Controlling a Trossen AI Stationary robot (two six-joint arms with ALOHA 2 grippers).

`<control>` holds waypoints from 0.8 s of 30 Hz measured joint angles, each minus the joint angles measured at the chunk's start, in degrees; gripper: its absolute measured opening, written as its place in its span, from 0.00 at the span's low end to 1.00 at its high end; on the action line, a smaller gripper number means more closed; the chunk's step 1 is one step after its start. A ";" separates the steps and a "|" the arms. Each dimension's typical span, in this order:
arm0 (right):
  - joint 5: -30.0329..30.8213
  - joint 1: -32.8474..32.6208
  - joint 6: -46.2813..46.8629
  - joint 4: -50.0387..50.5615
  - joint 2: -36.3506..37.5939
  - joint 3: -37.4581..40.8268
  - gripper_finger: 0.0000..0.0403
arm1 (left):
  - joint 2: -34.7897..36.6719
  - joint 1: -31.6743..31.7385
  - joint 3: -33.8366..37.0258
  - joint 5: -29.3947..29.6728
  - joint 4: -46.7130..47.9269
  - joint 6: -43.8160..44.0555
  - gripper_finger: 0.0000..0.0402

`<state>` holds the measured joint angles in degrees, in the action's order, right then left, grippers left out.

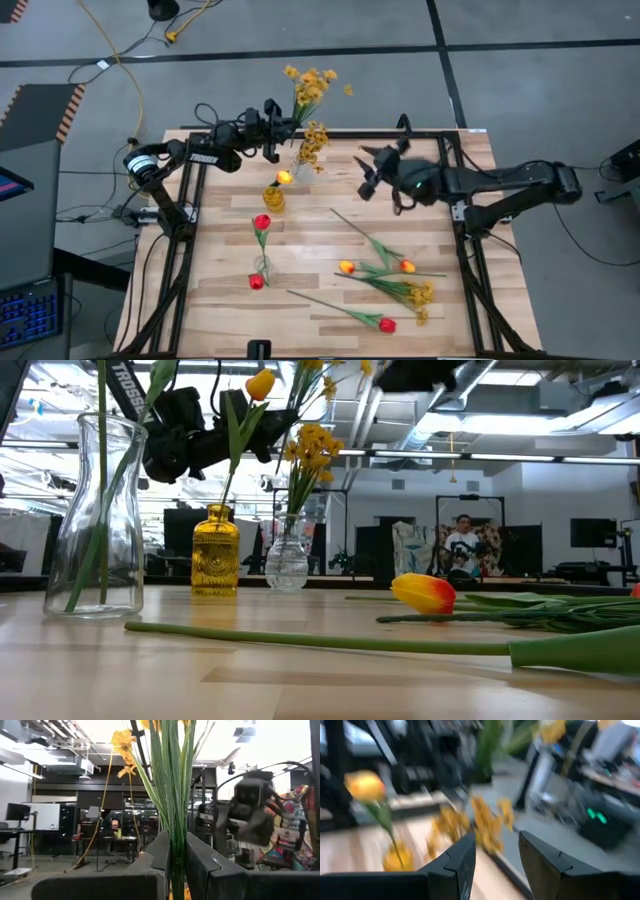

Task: Sort flowers into vase by color
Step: Put the top yellow flowers into the top transparent vase

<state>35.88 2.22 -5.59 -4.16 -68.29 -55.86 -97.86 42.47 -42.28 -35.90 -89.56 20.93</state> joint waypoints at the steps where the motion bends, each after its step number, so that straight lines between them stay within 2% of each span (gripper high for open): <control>1: -2.87 1.15 -1.71 -2.88 0.00 0.00 0.44 | 0.00 -0.08 -0.23 -0.26 -0.02 0.34 0.05; 6: -12.38 6.65 -2.84 -12.30 0.00 0.00 0.44 | 0.02 -0.08 -1.78 -3.80 -0.03 1.34 0.05; 16: -27.70 14.61 4.05 -13.39 -0.94 0.02 0.44 | 0.04 -0.16 -7.08 -10.06 0.03 2.92 0.05; 24: -30.03 14.82 4.03 -17.90 -2.33 0.02 0.44 | 0.07 -1.94 -14.03 -14.72 0.05 8.31 0.05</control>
<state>5.85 17.04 -1.55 -22.06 -70.62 -55.83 -97.80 40.53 -56.31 -50.62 -89.52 29.24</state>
